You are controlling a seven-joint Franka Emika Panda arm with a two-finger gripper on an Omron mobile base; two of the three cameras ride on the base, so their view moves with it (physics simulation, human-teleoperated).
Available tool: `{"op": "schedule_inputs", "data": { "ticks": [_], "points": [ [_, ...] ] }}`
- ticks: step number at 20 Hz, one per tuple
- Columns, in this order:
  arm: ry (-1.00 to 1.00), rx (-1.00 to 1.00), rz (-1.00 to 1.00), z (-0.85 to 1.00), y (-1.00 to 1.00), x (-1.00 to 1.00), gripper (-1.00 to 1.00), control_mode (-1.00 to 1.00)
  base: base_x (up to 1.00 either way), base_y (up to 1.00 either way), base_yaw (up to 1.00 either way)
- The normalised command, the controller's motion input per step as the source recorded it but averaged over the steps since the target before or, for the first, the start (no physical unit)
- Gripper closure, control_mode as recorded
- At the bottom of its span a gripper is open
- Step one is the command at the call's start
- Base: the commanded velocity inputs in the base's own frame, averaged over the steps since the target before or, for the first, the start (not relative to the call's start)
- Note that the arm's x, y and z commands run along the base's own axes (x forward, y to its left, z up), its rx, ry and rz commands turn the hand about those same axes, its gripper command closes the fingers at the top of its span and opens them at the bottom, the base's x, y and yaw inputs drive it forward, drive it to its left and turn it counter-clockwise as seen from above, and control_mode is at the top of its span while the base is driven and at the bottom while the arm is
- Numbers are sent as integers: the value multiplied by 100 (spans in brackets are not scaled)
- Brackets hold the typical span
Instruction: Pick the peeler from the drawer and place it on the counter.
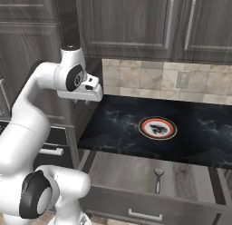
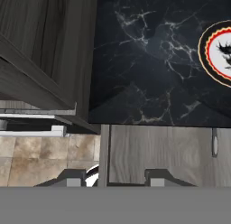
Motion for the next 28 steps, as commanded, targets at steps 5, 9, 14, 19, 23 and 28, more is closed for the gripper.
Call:
{"op": "schedule_inputs", "data": {
  "ticks": [5,9,14,19,23,28],
  "points": [
    [0,0,0,0,0,0,-100,100,0,0,0],
    [0,0,0,0,0,0,-100,100,-9,-15,0],
    [0,0,0,0,0,0,-100,100,-41,-42,0],
    [0,0,0,0,0,0,-100,100,-69,-55,0],
    [0,0,0,0,0,0,-100,100,-73,-55,0],
    [0,0,0,0,0,0,-100,100,-39,-41,0]
  ]
}}
